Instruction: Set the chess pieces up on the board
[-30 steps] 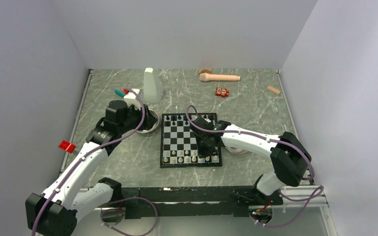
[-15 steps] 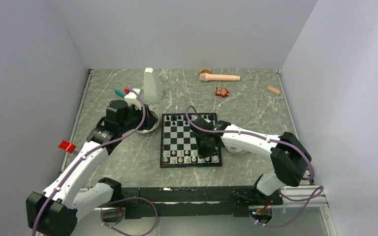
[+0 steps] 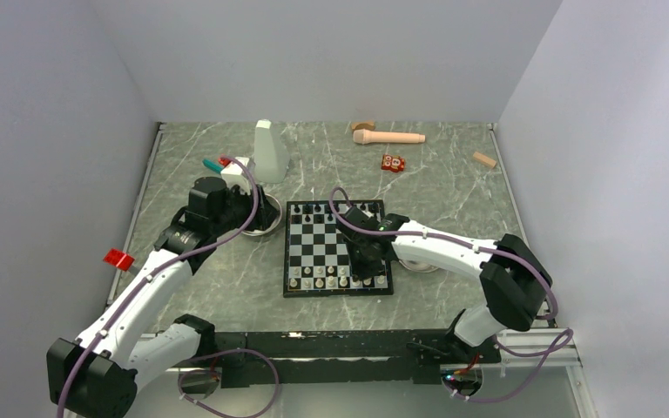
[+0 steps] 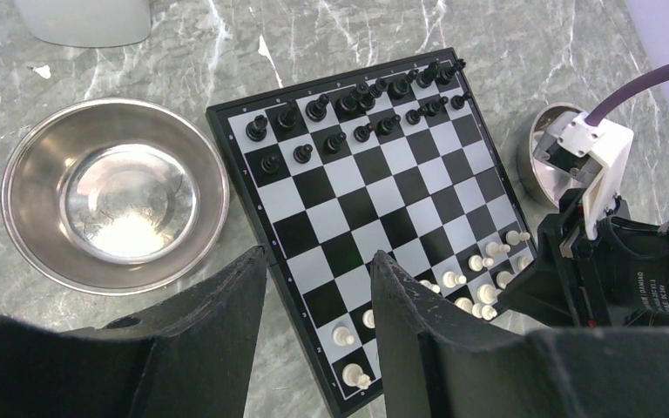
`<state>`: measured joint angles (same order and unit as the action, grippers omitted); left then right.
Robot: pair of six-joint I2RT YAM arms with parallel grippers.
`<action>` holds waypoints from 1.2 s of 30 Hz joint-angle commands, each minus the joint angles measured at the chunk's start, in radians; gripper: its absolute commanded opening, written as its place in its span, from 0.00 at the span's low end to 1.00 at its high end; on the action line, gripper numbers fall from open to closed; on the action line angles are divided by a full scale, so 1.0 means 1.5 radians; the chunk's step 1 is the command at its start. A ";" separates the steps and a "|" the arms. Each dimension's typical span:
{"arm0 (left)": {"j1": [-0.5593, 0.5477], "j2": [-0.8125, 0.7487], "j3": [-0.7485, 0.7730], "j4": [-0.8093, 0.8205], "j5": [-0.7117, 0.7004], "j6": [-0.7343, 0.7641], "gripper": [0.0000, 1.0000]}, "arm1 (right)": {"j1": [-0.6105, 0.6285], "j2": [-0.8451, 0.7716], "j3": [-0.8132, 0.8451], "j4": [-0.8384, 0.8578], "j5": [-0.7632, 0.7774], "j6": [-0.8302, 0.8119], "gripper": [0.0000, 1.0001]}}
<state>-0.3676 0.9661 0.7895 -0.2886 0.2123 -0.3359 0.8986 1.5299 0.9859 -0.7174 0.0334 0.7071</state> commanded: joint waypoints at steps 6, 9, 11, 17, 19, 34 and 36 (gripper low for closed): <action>0.004 -0.015 0.004 0.025 0.001 -0.003 0.53 | 0.004 -0.062 0.018 0.008 0.005 0.007 0.29; 0.004 -0.016 0.005 0.024 0.001 -0.003 0.53 | 0.005 -0.077 0.023 0.012 0.011 0.011 0.30; 0.004 -0.016 0.006 0.024 0.000 -0.003 0.54 | 0.004 -0.094 0.022 0.018 0.018 0.014 0.30; 0.005 -0.019 0.012 0.017 -0.006 0.002 0.55 | 0.003 -0.151 0.017 0.020 0.058 0.014 0.35; 0.007 -0.023 0.013 0.014 -0.010 0.006 0.56 | -0.003 -0.179 0.013 0.024 0.068 0.009 0.38; 0.116 -0.069 0.014 -0.021 0.004 0.007 0.71 | -0.326 -0.354 -0.067 0.037 -0.024 -0.087 0.57; 0.127 -0.071 0.012 -0.024 0.010 0.007 0.72 | -0.338 -0.336 -0.072 0.018 -0.024 -0.093 0.57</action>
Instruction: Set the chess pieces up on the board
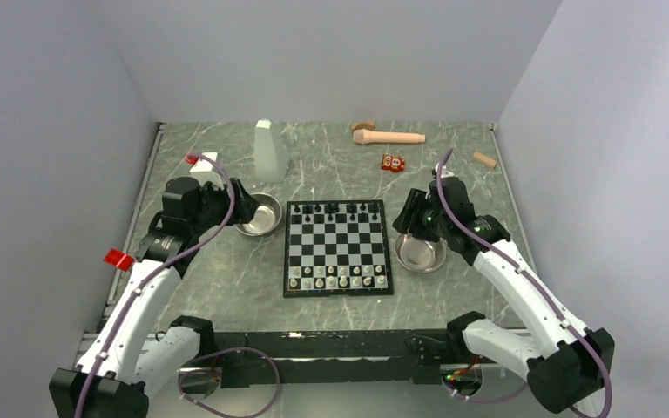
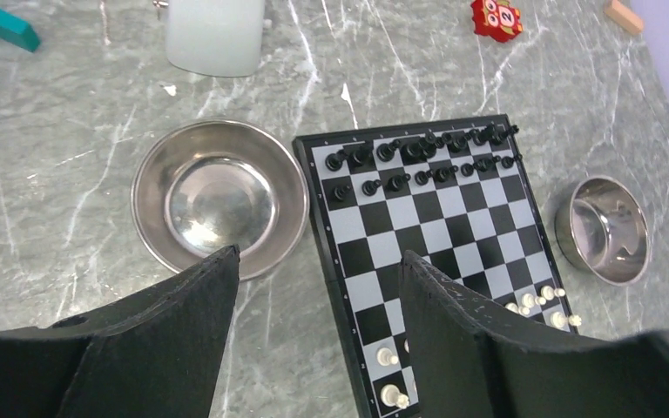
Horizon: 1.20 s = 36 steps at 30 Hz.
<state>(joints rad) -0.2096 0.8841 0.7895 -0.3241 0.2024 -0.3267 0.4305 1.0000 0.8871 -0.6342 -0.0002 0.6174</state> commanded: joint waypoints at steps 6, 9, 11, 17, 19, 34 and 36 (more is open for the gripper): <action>0.033 -0.019 0.009 -0.005 0.022 -0.004 0.73 | -0.031 0.027 -0.052 -0.034 -0.018 -0.033 0.44; 0.034 -0.019 0.004 -0.001 0.028 -0.010 0.73 | -0.030 0.042 -0.066 -0.035 -0.047 -0.056 0.30; 0.035 -0.017 0.002 0.001 0.034 -0.013 0.73 | -0.030 0.058 -0.078 -0.026 -0.083 -0.073 0.22; 0.035 -0.012 0.002 0.005 0.041 -0.018 0.72 | -0.021 0.073 -0.125 0.027 -0.135 -0.057 0.18; 0.035 -0.012 0.000 0.008 0.044 -0.021 0.72 | -0.018 0.079 -0.133 0.038 -0.138 -0.051 0.18; 0.036 -0.009 -0.009 0.014 0.056 -0.028 0.72 | 0.057 0.150 -0.143 0.084 -0.111 -0.017 0.17; 0.035 -0.009 -0.009 0.013 0.056 -0.028 0.71 | 0.060 0.156 -0.141 0.084 -0.102 -0.010 0.17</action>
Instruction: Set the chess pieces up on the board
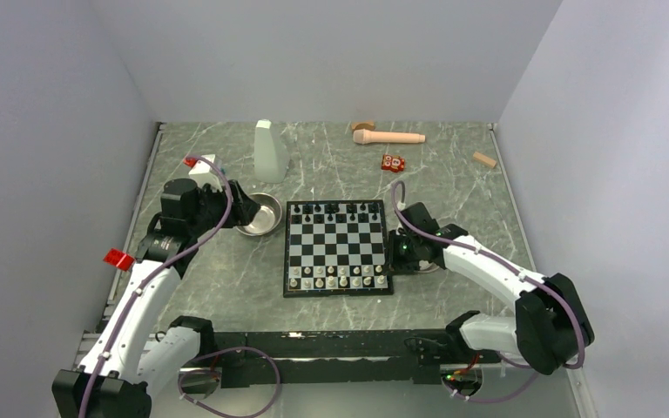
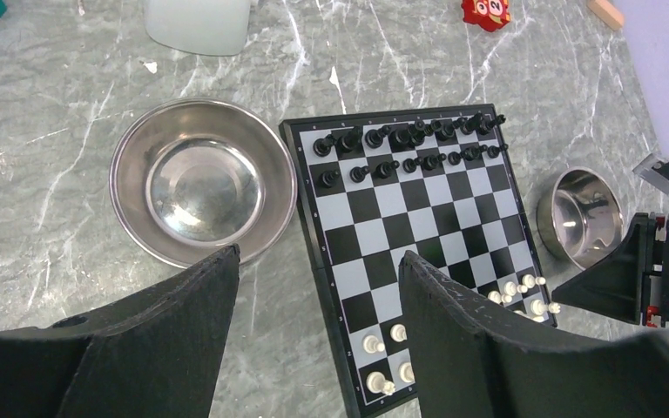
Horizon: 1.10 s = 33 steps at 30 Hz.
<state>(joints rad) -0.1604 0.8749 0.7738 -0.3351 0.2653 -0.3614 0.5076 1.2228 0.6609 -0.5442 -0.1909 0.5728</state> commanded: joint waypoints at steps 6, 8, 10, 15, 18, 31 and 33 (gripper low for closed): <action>0.003 -0.001 0.001 0.022 0.016 -0.004 0.71 | 0.015 0.009 0.007 0.029 0.028 0.027 0.16; 0.003 -0.001 0.001 0.022 0.017 -0.004 0.71 | 0.017 0.010 0.006 0.030 0.026 0.025 0.16; 0.003 -0.002 -0.001 0.023 0.018 -0.004 0.72 | 0.019 0.012 0.005 0.030 0.024 0.024 0.16; 0.003 -0.004 -0.004 0.023 0.016 -0.005 0.71 | 0.026 0.014 0.005 0.024 0.010 0.017 0.15; 0.003 -0.003 -0.004 0.023 0.018 -0.005 0.71 | 0.029 0.014 0.006 0.017 0.008 0.014 0.15; 0.003 -0.002 -0.005 0.026 0.021 -0.006 0.72 | 0.034 0.008 0.011 0.001 0.009 0.014 0.15; 0.004 -0.004 -0.006 0.025 0.020 -0.006 0.71 | 0.033 0.009 0.011 -0.001 0.009 0.013 0.15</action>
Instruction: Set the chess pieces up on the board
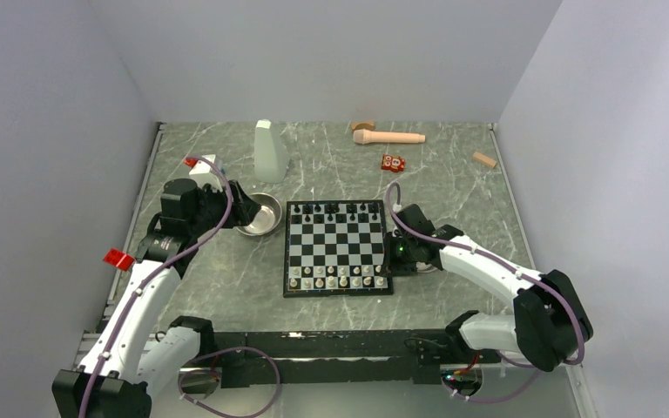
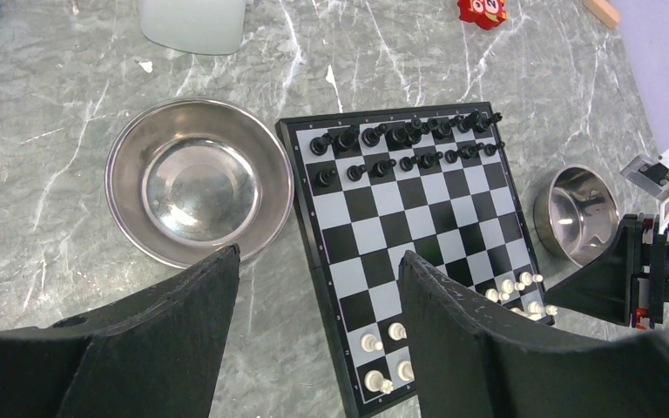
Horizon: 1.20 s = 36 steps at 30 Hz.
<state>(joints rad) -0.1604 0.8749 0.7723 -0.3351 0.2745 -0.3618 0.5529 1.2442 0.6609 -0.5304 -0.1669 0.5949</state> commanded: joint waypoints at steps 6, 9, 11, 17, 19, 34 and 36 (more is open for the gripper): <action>0.003 -0.005 -0.007 0.025 0.012 -0.007 0.72 | 0.004 -0.014 0.012 -0.011 0.005 0.005 0.16; 0.003 -0.004 -0.005 0.024 0.012 -0.007 0.71 | 0.004 -0.030 0.016 -0.016 0.029 0.014 0.17; 0.003 -0.005 -0.005 0.024 0.012 -0.006 0.72 | 0.005 -0.048 0.018 -0.018 0.044 0.021 0.19; 0.003 -0.003 -0.005 0.025 0.014 -0.008 0.71 | 0.004 -0.101 0.018 -0.020 0.088 0.046 0.20; 0.003 -0.001 -0.006 0.026 0.015 -0.008 0.71 | 0.005 -0.115 0.019 -0.021 0.102 0.051 0.20; 0.004 0.002 -0.008 0.025 0.008 -0.008 0.71 | 0.004 -0.198 0.028 -0.035 0.179 0.063 0.20; 0.004 0.002 -0.006 0.025 0.008 -0.008 0.71 | 0.003 -0.219 0.028 -0.029 0.190 0.057 0.22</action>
<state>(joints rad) -0.1604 0.8768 0.7582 -0.3351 0.2752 -0.3626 0.5552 0.9817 0.6632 -0.5827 0.0559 0.6727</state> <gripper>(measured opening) 0.715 0.203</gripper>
